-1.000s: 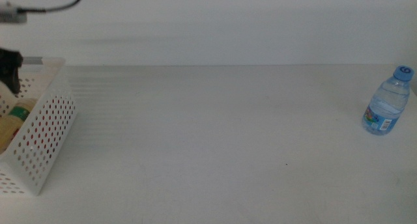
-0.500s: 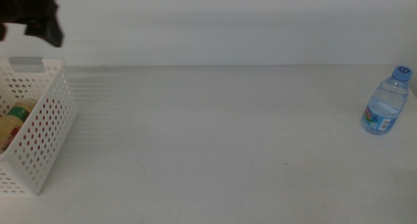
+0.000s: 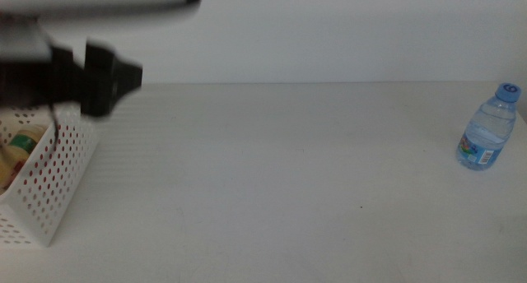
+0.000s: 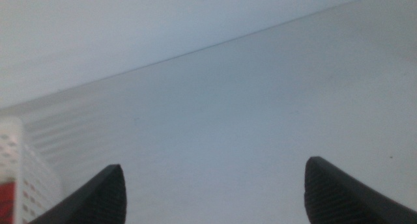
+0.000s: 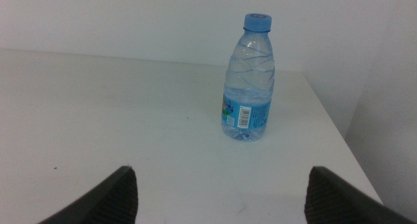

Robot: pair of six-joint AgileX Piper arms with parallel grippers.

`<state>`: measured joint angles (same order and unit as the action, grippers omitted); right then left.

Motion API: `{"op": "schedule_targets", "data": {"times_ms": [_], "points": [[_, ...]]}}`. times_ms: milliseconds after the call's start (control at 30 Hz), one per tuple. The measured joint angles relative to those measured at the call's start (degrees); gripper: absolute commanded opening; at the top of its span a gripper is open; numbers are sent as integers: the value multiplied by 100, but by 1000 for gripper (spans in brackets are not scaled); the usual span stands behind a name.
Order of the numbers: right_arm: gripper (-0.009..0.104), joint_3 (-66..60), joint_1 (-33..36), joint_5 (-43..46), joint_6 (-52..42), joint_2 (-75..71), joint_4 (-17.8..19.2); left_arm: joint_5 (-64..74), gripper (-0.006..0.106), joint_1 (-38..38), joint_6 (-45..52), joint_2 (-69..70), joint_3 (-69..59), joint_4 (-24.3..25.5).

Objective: Use arms to grab the bottles and put them into the dustbin to the left of the table.

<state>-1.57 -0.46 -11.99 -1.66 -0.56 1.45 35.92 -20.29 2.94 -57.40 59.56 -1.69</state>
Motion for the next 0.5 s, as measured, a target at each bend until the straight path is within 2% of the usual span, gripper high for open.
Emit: {"op": "schedule_targets", "data": {"times_ms": [267,500], "points": [[67,0,0,0,0,0,0,-1394,90,-50,-4,1341,-2162,-572],[67,0,0,0,0,0,0,-1471,90,-54,-4,2352,-2709,-772]]}}
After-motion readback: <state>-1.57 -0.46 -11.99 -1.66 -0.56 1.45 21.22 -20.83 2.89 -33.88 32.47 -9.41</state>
